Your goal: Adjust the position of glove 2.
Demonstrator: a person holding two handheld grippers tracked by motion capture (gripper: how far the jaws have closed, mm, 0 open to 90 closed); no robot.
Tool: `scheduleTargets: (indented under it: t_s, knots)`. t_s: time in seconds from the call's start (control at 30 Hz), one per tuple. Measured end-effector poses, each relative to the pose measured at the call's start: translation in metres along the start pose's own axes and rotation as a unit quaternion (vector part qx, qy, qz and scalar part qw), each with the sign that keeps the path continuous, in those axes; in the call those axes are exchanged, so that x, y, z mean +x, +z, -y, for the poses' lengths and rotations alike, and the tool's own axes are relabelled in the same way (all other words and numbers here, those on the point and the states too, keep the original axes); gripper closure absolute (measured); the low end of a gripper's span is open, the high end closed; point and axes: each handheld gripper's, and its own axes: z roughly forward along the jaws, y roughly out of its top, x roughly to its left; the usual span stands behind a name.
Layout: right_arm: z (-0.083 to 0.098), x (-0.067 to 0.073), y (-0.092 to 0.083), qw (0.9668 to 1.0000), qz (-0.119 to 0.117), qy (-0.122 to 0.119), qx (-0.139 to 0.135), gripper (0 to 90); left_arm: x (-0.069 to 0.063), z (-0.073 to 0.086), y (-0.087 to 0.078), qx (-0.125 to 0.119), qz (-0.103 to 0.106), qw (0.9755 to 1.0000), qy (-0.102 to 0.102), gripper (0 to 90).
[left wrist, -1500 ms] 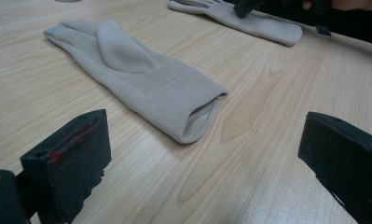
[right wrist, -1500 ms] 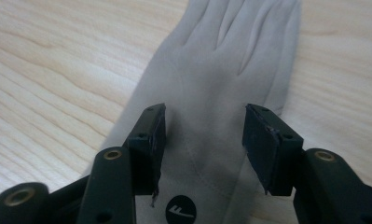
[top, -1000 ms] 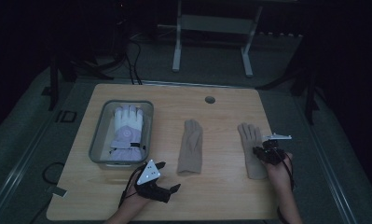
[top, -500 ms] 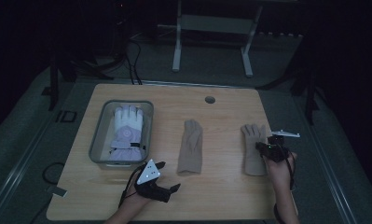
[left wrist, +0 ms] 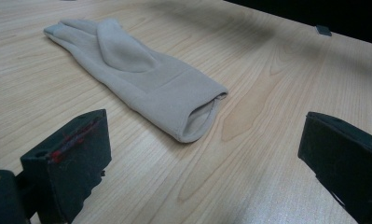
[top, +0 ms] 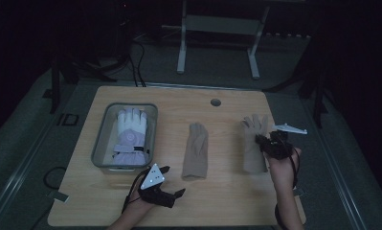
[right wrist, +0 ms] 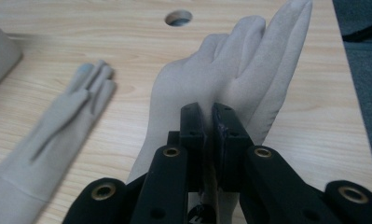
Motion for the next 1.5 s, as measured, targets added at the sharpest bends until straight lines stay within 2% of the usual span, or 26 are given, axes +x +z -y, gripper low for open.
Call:
scheduleTargets:
  t_s: [0.2,0.47,0.53,0.67,0.97,1.03,1.1,1.37,1.43,1.5]
  knots:
    - [-0.006,0.025,0.002,0.9998,-0.014,-0.016,-0.007,83.5,0.0,0.0,0.0,-0.001,0.0,1.0,0.0,2.7]
    - [-0.013,0.056,0.01,0.9991,-0.035,-0.023,-0.012,83.6,0.0,0.0,-0.001,-0.001,0.0,1.0,0.001,2.7]
    - [-0.014,0.059,0.01,0.9988,-0.04,-0.025,-0.013,83.5,0.0,0.0,-0.001,-0.001,0.0,1.0,0.001,2.6]
    - [-0.018,0.08,0.015,0.998,-0.053,-0.029,-0.018,83.6,0.0,0.0,-0.001,-0.003,0.0,1.0,0.005,2.7]
    - [-0.021,0.114,0.028,0.9963,-0.083,-0.016,-0.017,83.6,0.0,0.0,-0.002,-0.002,0.002,1.0,0.005,2.7]
    - [-0.02,0.122,0.033,0.9963,-0.083,-0.022,-0.012,83.5,0.0,-0.001,-0.003,-0.007,0.002,0.9999,0.008,2.7]
    - [-0.02,0.125,0.036,0.9963,-0.083,-0.02,-0.011,83.5,0.0,-0.001,-0.003,-0.008,0.002,0.9999,0.008,2.7]
    - [-0.013,0.152,0.055,0.9964,-0.084,-0.011,-0.006,83.5,0.0,-0.001,-0.004,-0.008,0.005,0.9999,0.007,2.7]
    - [-0.009,0.155,0.062,0.9971,-0.075,-0.006,-0.002,83.5,0.0,-0.001,-0.004,-0.009,0.005,0.9999,0.006,2.7]
    - [-0.004,0.155,0.07,0.9971,-0.076,0.003,0.003,83.5,0.0,-0.001,-0.004,-0.009,0.006,0.9999,0.004,2.7]
